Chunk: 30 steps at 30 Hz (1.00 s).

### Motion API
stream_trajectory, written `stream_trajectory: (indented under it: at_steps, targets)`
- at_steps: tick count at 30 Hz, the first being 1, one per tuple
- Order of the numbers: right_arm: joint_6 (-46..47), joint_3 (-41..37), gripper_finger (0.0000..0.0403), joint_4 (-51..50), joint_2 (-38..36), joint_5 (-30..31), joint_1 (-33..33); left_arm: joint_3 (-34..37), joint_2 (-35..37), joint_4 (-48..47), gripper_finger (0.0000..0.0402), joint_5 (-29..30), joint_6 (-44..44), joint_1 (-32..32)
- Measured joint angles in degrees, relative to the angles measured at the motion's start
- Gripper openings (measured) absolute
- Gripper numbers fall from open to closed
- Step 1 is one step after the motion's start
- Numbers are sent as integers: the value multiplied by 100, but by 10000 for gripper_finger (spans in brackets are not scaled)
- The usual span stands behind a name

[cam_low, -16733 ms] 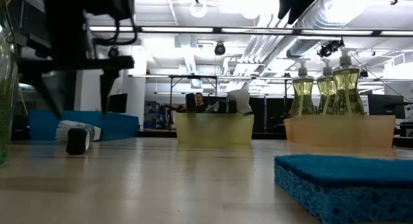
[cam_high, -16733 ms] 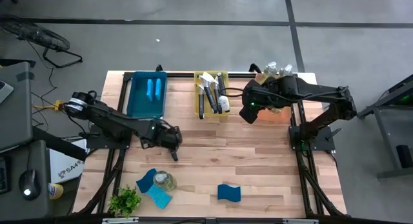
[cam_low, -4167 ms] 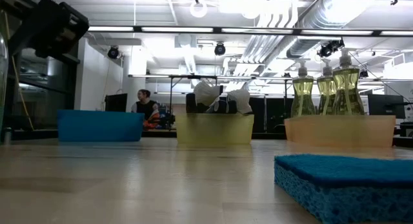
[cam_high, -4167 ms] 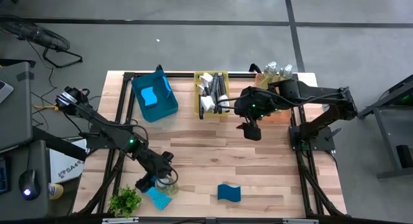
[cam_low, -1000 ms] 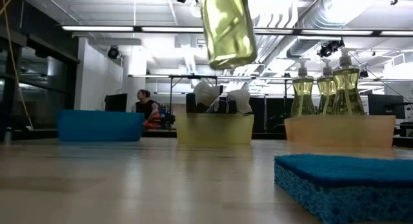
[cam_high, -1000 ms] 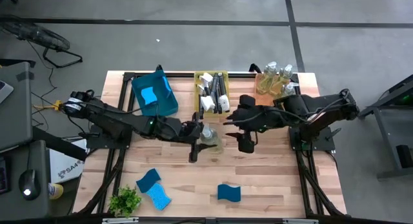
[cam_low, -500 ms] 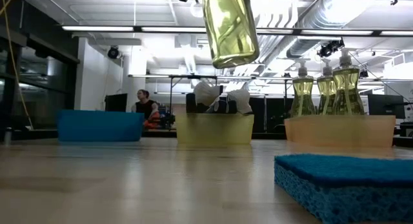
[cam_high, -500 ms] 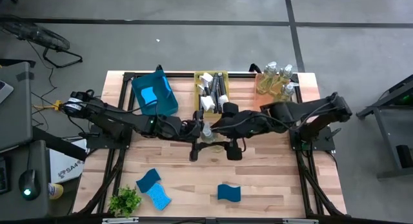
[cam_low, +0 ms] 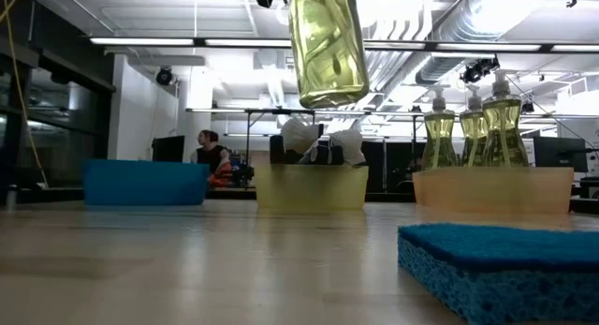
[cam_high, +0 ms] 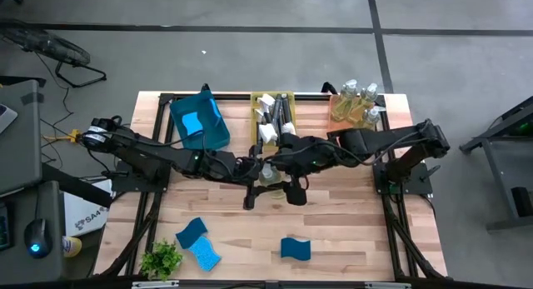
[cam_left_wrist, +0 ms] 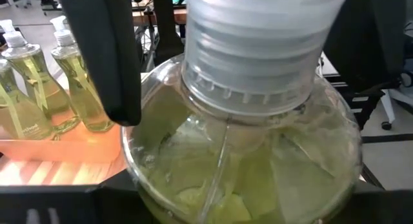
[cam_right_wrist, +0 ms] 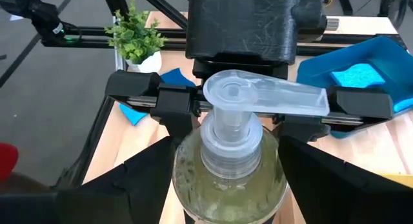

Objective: Pick & Place Kitchen Sink Supplies
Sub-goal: Put the green dishwashing liquid dispenser into the orange bin

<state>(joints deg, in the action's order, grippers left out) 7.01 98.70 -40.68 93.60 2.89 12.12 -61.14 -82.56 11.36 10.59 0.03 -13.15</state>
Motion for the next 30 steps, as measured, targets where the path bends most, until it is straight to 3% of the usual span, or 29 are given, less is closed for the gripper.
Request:
stream_trajectory:
  at_steps: [4,19,21,30]
  targets:
    - [-28,2,271,-146,7,-139,-4,0,-2,65,196,-6,45,-2]
    - [-199,-19,275,-916,-239,214,4,-153,-11,-139,196,67,292,4]
    - [-202,-62,275,-1437,-320,412,13,-203,16,35,196,79,283,4]
    - [-238,-38,275,-1402,-399,776,37,-205,22,231,196,86,293,7]
